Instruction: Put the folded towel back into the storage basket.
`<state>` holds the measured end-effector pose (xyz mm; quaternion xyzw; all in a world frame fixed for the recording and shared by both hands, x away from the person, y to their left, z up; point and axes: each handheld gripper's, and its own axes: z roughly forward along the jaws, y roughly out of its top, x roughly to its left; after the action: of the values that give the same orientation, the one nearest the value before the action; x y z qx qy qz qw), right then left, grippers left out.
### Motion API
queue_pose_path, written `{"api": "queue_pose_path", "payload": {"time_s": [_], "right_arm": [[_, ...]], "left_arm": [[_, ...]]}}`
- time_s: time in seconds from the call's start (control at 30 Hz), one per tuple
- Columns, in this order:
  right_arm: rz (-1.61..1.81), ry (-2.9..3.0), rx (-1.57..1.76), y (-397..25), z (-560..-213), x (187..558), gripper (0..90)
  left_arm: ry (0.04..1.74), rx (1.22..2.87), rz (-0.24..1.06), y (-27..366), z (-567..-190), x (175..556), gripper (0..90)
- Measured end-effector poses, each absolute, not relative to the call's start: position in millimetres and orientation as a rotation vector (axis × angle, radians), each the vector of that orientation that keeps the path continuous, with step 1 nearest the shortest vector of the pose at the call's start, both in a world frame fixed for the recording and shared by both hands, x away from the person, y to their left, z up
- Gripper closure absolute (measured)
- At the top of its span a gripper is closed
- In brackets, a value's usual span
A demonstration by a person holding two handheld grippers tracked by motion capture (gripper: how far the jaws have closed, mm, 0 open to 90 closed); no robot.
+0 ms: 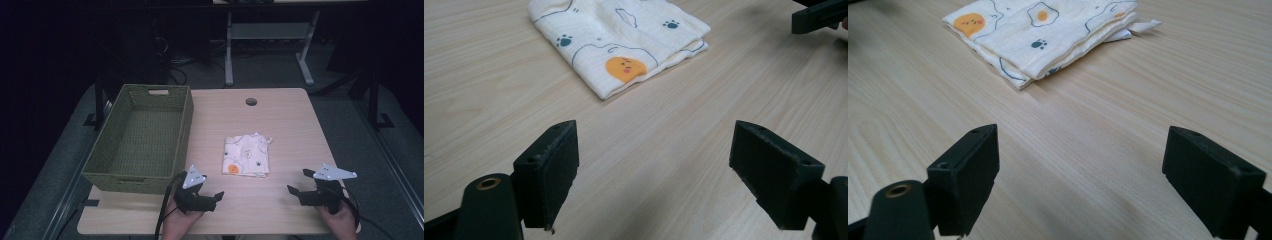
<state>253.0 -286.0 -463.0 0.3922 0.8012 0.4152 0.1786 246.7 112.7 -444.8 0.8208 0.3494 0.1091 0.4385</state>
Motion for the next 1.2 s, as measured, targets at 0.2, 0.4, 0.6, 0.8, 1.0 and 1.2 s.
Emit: {"api": "queue_pose_path", "payload": {"time_s": [0.2, 0.4, 0.6, 0.8, 1.0, 1.2], "right_arm": [[1.175, 2.263, 1.109, -286.5, -463.0, 252.8, 14.7], [1.178, 2.26, 1.108, -286.7, -462.8, 252.6, 14.7], [1.179, 2.262, 1.107, -286.3, -462.6, 252.3, 14.7], [1.181, 2.258, 1.107, -286.7, -462.4, 251.7, 14.7], [1.187, 2.258, 1.11, -287.0, -462.5, 252.1, 14.7], [1.194, 2.256, 1.113, -287.4, -462.4, 252.2, 14.7]], "left_arm": [[0.857, 2.055, 0.262, 107.2, -443.5, 251.5, 20.2], [0.859, 2.061, 0.24, 105.8, -441.3, 257.7, 21.6], [0.847, 2.084, 0.257, 96.2, -431.5, 267.4, 21.5], [0.819, 2.127, 0.274, 81.7, -422.6, 277.9, 21.0], [0.8, 2.152, 0.28, 67.5, -416.8, 288.7, 21.0], [0.79, 2.18, 0.281, 54.9, -414.9, 300.5, 21.1]]}}
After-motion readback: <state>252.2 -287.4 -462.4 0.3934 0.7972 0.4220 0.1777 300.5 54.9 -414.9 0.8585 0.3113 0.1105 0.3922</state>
